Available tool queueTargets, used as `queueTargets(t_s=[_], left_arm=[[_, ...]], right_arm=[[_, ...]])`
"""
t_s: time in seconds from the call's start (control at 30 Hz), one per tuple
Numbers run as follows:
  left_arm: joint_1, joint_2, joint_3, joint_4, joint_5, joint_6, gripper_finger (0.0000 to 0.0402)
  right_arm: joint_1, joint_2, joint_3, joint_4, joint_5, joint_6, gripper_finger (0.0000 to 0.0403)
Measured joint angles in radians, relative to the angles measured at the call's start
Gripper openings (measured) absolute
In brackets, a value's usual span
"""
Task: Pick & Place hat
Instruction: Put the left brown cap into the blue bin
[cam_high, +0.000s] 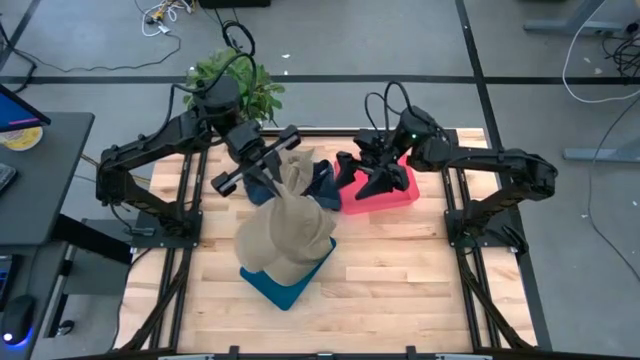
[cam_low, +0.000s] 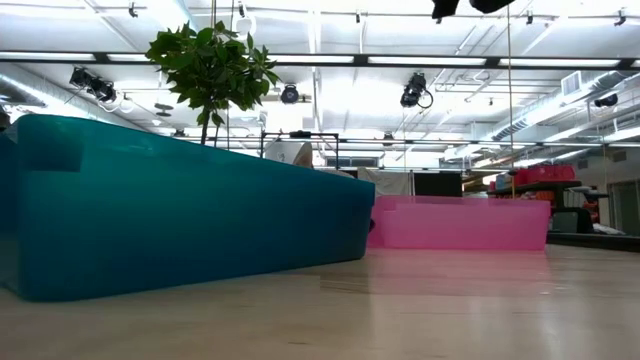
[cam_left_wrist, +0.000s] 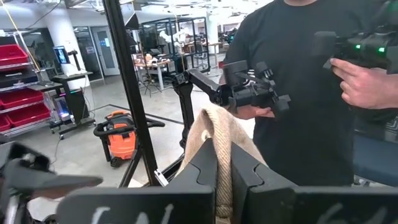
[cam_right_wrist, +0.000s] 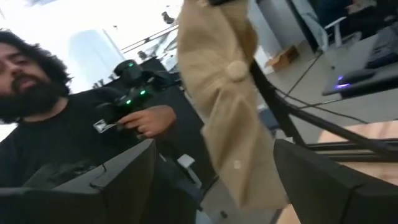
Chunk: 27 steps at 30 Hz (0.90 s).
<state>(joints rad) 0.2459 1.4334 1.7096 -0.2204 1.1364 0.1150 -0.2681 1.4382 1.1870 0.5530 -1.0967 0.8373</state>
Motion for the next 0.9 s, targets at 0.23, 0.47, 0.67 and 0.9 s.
queueTargets(t_s=[0.23,0.47,0.67,0.9], left_arm=[[0.0,0.0,0.0,0.01,-0.014,0.0,0.0007],[0.0,0.0,0.0,0.035,-0.016,-0.039,0.0007],[0.0,0.0,0.0,0.074,-0.016,-0.043,0.0007],[0.0,0.0,0.0,0.098,-0.017,-0.057,0.0007]], right_arm=[[0.038,0.001,0.0,0.021,0.01,-0.004,0.0327],[-0.004,0.001,0.0,0.029,0.074,-0.069,0.0327],[0.019,0.019,0.0,0.004,0.069,-0.087,0.0327],[0.066,0.07,-0.001,0.08,0.076,-0.077,0.0327]])
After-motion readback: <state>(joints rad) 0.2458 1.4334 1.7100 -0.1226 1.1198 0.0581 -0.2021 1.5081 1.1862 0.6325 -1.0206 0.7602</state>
